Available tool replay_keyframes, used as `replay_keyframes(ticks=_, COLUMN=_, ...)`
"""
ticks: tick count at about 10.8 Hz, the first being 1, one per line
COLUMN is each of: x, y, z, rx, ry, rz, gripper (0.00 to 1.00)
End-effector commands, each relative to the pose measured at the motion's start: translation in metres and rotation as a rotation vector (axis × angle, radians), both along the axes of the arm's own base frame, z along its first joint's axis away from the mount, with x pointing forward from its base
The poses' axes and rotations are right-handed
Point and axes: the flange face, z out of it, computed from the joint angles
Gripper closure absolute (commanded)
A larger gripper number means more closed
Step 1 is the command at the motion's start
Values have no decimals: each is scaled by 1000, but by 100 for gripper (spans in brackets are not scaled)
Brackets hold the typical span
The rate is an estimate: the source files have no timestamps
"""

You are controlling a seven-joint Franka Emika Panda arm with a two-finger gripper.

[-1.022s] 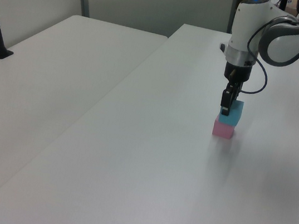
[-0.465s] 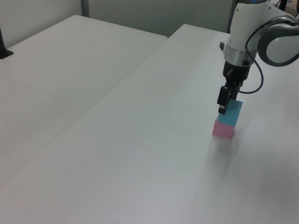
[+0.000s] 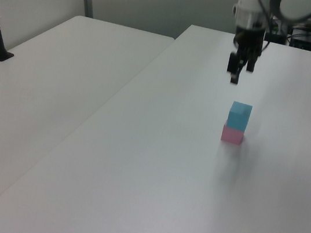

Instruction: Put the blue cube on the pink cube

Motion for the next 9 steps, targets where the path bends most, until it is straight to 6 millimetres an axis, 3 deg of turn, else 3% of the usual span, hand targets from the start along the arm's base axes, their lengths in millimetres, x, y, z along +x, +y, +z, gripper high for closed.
replay_keyframes(ticks=1, x=-11, y=-37, z=77, rx=-24, ry=39, rz=-88, gripper=0)
replay_keyframes(ticks=2, x=-17, y=-51, z=95, rx=-27, ry=34, rz=-116, gripper=0)
replay_keyframes(ticks=4, x=-28, y=-88, z=106, rx=-22, ry=56, rz=-158, gripper=0)
replay_keyframes(ticks=5, x=-33, y=-95, z=114, rx=-18, ry=39, rz=-96, gripper=0)
replay_keyframes(ticks=6, x=-33, y=-103, z=111, rx=-20, ry=43, rz=-9, gripper=0)
replay_keyframes(ticks=8, x=-28, y=-146, z=121, rx=1, ry=-23, rz=59, gripper=0)
replay_keyframes(ticks=9, x=-24, y=-148, z=122, rx=2, ry=-45, rz=58, gripper=0)
